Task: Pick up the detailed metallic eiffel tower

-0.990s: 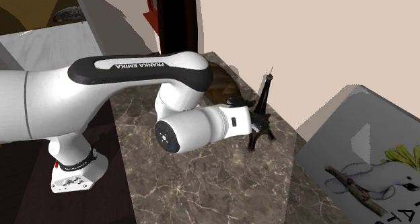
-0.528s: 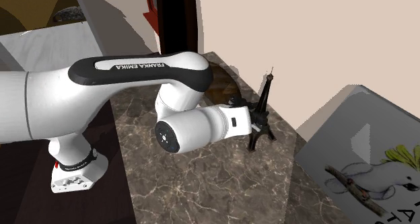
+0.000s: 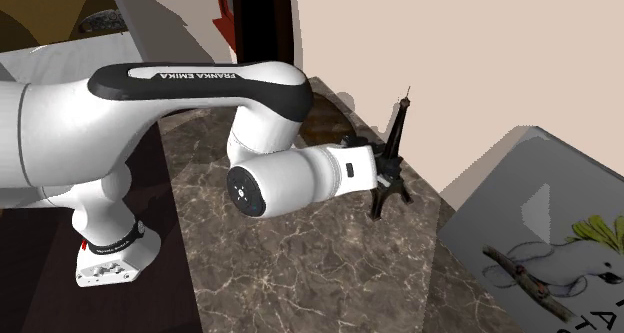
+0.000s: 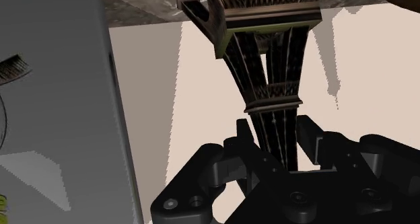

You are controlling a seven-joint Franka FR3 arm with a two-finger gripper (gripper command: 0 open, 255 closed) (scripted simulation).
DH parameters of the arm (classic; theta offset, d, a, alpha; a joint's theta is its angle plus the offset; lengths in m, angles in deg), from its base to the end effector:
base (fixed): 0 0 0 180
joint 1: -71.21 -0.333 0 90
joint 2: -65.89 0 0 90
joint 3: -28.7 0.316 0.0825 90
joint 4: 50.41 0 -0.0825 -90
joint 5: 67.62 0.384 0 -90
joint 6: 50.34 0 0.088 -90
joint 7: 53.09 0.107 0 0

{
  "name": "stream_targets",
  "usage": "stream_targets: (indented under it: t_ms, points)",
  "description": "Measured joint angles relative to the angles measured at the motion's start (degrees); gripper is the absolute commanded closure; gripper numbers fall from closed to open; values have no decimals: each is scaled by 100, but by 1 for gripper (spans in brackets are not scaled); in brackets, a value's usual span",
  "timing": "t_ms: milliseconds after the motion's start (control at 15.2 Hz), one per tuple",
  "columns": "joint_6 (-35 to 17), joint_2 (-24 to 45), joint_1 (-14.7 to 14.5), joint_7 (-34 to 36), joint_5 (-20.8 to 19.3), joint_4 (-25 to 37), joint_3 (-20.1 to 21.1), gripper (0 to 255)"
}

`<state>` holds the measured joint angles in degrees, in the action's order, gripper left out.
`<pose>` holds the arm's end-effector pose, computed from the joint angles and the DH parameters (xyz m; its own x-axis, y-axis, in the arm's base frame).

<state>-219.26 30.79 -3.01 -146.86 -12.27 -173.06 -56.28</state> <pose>0.5306 -0.2392 0.4487 0.3843 0.0489 0.9219 0.3104 -0.9473 -0.0792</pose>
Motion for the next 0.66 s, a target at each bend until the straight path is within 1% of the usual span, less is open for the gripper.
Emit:
stream_targets:
  t_ms: [660]
  points:
    - [593,636,610,736,-157,250,487,255]
